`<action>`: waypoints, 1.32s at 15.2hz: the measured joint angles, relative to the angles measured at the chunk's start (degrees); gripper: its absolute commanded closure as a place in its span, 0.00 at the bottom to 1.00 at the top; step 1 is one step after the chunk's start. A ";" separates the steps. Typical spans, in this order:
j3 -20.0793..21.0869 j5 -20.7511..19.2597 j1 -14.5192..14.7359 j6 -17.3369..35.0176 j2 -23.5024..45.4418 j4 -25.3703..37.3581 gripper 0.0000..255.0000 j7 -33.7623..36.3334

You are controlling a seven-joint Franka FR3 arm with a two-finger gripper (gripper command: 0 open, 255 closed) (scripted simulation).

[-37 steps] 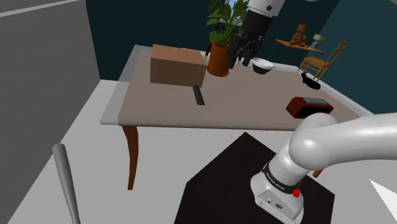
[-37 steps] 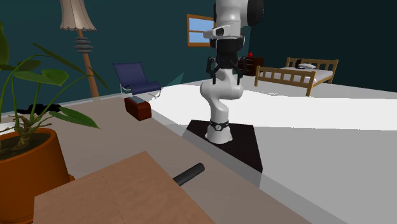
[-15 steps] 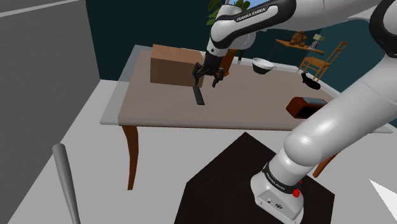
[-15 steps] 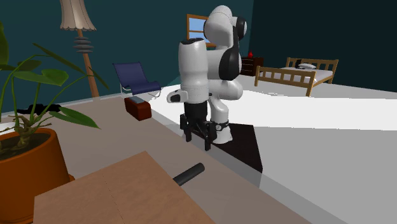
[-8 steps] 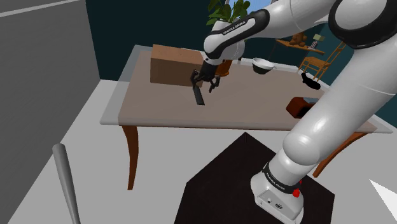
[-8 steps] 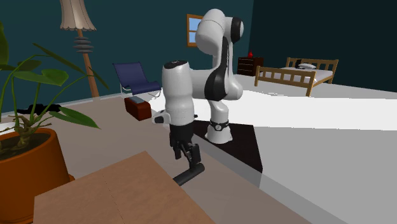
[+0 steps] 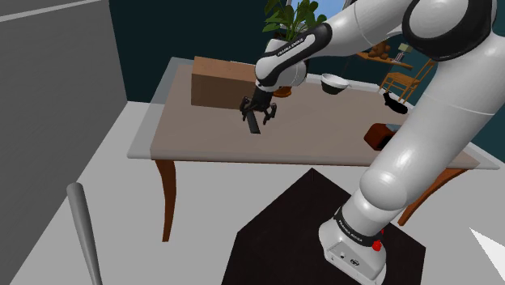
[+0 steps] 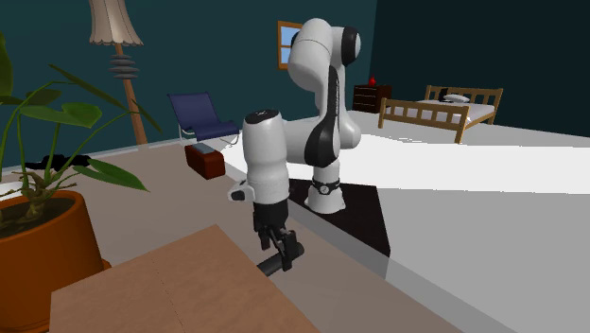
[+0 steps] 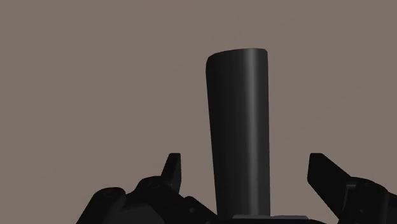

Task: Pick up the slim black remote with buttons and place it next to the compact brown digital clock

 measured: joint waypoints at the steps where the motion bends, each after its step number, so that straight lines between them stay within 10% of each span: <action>1: 0.01 0.01 0.01 0.10 0.07 -0.02 0.00 0.00; 5: 0.01 0.01 0.01 0.20 0.14 -0.02 0.00 -0.01; 6: 0.01 0.01 0.01 0.20 0.14 -0.02 1.00 -0.01; 20: -0.07 -0.12 -0.03 -2.06 -1.34 0.78 1.00 0.15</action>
